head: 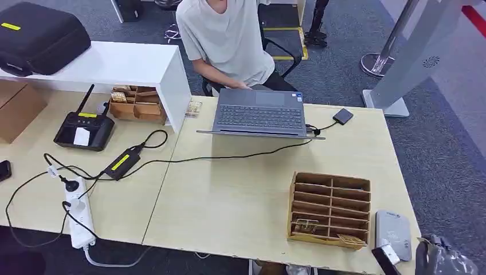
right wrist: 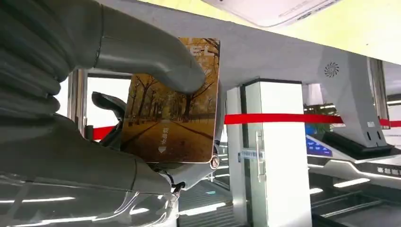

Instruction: Pass the card to the sensor for recognition and then transmit it.

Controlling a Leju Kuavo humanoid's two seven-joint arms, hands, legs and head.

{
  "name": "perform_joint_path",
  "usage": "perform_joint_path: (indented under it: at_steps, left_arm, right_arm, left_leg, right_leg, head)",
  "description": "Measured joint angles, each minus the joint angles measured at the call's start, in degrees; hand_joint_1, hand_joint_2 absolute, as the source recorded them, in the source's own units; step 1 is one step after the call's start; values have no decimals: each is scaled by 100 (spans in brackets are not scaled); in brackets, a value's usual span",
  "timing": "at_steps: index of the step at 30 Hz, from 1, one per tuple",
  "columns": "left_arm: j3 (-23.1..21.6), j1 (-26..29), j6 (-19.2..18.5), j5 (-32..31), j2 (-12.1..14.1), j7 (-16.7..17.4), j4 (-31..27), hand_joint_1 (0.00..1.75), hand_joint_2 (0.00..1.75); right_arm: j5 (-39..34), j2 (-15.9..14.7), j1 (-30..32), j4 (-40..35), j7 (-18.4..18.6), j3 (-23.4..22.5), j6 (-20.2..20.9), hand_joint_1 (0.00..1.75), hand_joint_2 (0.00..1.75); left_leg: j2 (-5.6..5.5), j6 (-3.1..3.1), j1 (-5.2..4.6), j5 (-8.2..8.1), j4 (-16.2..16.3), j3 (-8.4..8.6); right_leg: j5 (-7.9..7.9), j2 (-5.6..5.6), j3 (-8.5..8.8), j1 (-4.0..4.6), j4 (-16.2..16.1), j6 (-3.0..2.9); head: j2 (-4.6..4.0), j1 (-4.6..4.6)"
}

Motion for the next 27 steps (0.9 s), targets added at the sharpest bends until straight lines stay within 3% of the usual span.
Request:
perform_joint_path:
  at_steps: [18,27]
  left_arm:
    - [-2,-14,-2,18,-13,39,0,0,0]
    - [-2,-16,-7,81,-13,37,0,0,0]
  right_arm:
    - [65,46,-54,238,107,0,0,175,175]
    - [269,46,-44,443,467,39,-2,175,175]
  left_leg:
    - [0,0,0,0,0,0]
    - [-1,0,1,0,0,0]
  right_leg:
    - [0,0,-1,0,0,0]
    - [0,0,-1,0,0,0]
  head:
    - [0,0]
    - [0,0]
